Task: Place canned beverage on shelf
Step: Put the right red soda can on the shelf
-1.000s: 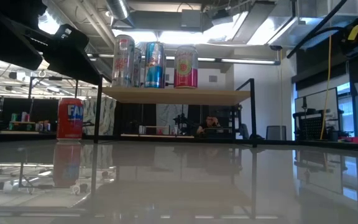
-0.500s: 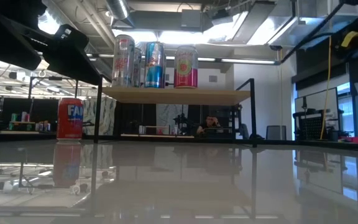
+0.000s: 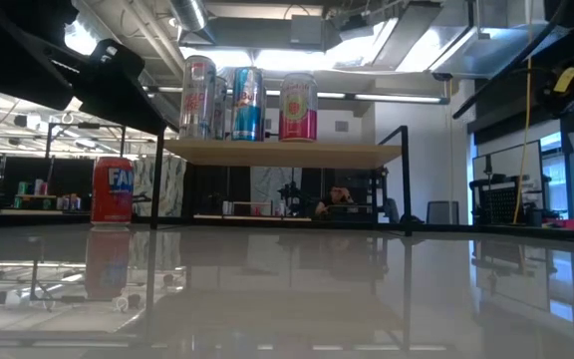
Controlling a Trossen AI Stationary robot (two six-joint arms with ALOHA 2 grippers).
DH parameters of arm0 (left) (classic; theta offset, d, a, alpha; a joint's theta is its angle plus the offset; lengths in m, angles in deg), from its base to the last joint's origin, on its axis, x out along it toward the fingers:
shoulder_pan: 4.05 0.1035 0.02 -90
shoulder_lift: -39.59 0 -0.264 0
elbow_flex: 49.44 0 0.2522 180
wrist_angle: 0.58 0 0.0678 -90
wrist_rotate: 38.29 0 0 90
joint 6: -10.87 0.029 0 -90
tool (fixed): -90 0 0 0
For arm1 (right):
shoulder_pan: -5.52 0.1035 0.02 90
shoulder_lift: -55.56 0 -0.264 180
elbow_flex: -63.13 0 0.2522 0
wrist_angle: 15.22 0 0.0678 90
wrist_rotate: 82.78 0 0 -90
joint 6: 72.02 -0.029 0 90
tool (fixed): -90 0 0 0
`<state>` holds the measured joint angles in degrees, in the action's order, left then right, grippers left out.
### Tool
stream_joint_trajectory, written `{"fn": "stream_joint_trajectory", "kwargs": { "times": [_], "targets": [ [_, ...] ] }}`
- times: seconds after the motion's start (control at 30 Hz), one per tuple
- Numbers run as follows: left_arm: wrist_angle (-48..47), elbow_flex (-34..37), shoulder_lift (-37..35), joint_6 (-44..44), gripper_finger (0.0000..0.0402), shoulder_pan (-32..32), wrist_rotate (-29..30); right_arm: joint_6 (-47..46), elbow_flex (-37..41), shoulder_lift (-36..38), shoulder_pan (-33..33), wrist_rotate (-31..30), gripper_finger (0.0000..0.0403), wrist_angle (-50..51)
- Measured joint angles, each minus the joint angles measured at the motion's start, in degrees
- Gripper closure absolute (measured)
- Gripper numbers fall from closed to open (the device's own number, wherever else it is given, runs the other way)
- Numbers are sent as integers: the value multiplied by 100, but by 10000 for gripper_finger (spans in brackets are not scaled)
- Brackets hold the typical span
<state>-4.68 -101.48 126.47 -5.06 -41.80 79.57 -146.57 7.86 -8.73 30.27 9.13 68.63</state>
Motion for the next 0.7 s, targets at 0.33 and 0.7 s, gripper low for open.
{"fn": "stream_joint_trajectory", "kwargs": {
  "times": [0.33, 0.7],
  "targets": [
    [62, 0, 1, 1, 13, 1, -3, 142, -218, -12, -2, -377, 107, -36],
    [64, 0, 1, 1, 13, 3, -5, 734, -1166, -7, -2, -1230, 112, -18]
  ]
}}
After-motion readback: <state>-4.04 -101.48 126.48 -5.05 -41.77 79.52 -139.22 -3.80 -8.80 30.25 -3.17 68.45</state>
